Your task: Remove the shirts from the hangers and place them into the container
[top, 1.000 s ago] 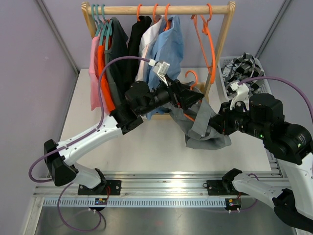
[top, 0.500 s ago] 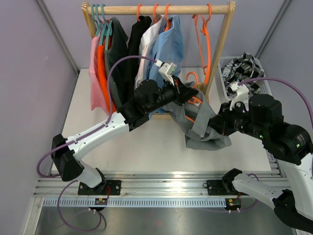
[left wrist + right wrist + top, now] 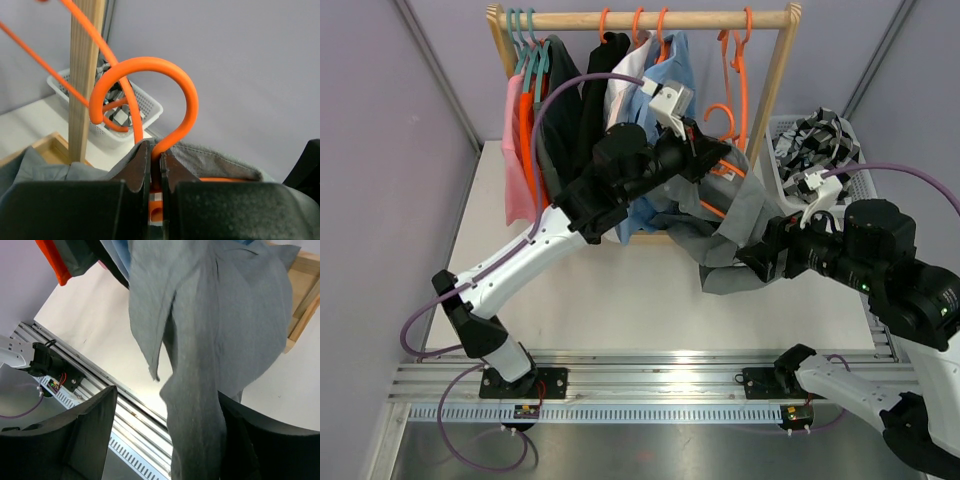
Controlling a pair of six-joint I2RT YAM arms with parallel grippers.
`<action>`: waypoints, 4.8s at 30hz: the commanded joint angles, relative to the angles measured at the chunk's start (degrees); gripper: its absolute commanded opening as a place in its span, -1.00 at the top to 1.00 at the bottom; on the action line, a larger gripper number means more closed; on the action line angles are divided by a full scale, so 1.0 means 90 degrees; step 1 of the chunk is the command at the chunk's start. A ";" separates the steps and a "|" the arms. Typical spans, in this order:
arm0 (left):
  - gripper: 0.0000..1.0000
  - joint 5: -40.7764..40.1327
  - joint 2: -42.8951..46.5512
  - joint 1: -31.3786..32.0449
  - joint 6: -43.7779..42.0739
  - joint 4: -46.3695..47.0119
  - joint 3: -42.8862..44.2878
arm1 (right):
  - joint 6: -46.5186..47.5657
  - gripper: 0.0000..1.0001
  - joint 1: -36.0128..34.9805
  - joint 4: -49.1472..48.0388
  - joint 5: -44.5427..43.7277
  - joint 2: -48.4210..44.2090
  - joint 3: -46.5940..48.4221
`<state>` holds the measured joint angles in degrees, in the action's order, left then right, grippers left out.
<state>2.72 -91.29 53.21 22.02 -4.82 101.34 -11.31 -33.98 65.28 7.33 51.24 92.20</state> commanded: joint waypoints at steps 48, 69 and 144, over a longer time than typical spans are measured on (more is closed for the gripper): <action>1.00 -0.3349 0.1676 -0.1039 -0.1763 0.0428 0.0859 | -0.0451 1.00 -0.0004 0.0393 -0.4832 -0.0850 0.0165; 1.00 -0.0149 0.2262 -0.0913 0.1056 0.0505 -0.0796 | -0.0736 1.00 -0.0014 0.0102 -0.5592 -0.0802 -0.0342; 0.52 0.2031 0.2350 -0.0219 0.5151 0.3319 -0.4502 | -0.0687 -0.48 -0.0014 -0.2809 0.1148 -0.0489 -0.1973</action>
<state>18.90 -71.00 51.11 67.24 20.60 60.60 -17.23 -34.26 42.70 16.21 46.78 74.54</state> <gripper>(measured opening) 0.276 0.749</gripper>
